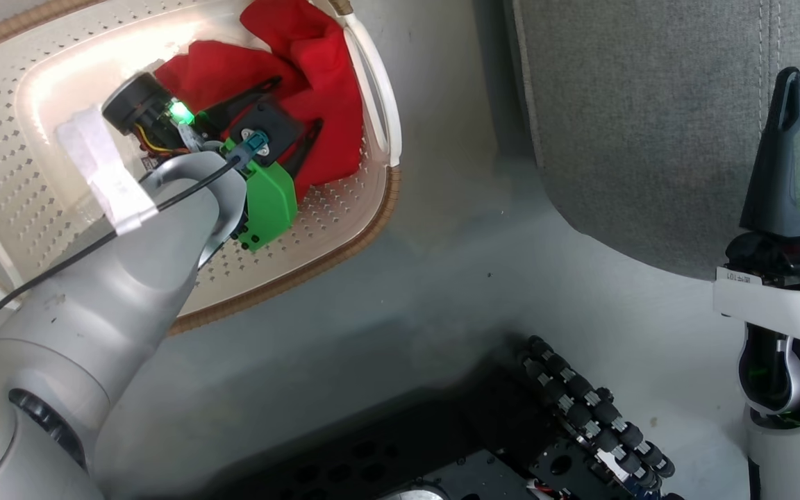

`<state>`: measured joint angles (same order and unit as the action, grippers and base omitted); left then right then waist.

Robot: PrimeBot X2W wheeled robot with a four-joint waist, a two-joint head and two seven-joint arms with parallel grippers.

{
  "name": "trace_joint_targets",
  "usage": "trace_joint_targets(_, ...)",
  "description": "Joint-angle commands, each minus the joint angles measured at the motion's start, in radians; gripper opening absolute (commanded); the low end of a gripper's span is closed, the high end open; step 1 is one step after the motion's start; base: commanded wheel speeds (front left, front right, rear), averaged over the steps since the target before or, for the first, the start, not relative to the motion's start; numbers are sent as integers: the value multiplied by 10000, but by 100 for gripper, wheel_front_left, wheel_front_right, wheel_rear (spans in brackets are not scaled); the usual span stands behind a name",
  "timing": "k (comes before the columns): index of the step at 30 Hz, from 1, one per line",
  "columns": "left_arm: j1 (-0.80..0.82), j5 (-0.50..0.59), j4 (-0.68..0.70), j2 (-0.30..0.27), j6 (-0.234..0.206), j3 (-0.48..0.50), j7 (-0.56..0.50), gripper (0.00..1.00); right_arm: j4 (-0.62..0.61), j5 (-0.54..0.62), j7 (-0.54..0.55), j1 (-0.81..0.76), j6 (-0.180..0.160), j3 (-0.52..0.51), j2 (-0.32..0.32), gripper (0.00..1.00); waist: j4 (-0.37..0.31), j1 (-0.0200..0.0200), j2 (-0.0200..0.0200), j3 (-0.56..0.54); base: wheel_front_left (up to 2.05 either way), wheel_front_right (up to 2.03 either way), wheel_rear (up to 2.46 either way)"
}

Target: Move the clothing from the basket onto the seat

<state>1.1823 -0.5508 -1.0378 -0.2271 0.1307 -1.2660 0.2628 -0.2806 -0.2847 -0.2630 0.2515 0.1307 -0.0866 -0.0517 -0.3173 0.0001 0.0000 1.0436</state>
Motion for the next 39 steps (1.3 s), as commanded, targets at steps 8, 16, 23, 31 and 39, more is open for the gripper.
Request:
trace_joint_targets(8, 581, 784, -486, 401, -1, -139, -1358, 100, 15, -185, -26, -294, 0, 300, 16, 100, -269, -1, 0, 107, 0, 0, 0)
trace_joint_targets(16, 742, 1303, -866, 325, -1, -137, -3204, 100, 32, -318, -26, -694, 0, 515, 16, 100, -491, -1, 0, 134, 0, 0, 0)
trace_joint_targets(23, 558, 1457, -846, 57, -1, -140, -4350, 100, -59, -195, -26, -942, 0, 609, 18, 100, -462, -1, 0, 168, 6, 6, 6)
trace_joint_targets(31, 478, 1090, -606, -85, -1, -140, -4357, 100, -161, -2, -26, -1101, 0, 712, 16, 100, -313, -1, 0, 286, 5, 5, 5)
trace_joint_targets(39, 303, 1114, -407, -156, -1, -141, -4775, 0, -284, 143, -26, -1220, 0, 696, 17, 100, -193, -1, 0, 347, 1, 1, 1)
